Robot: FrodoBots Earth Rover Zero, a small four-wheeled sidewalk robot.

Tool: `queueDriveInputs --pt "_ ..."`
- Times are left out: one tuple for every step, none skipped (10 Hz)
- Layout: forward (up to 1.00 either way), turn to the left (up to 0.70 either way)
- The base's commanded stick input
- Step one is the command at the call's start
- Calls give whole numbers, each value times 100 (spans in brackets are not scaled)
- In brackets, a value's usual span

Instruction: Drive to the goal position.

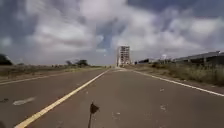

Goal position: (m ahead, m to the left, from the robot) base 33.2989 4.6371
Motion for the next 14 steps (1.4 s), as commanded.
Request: queueDriveInputs --pt "100 0" --pt "100 0" --pt "100 0" --pt "100 0" --pt "100 0" --pt "100 0" --pt "100 0" --pt "100 0" --pt "100 0" --pt "100 0" --pt "100 0" --pt "100 0" --pt "100 0" --pt "100 0"
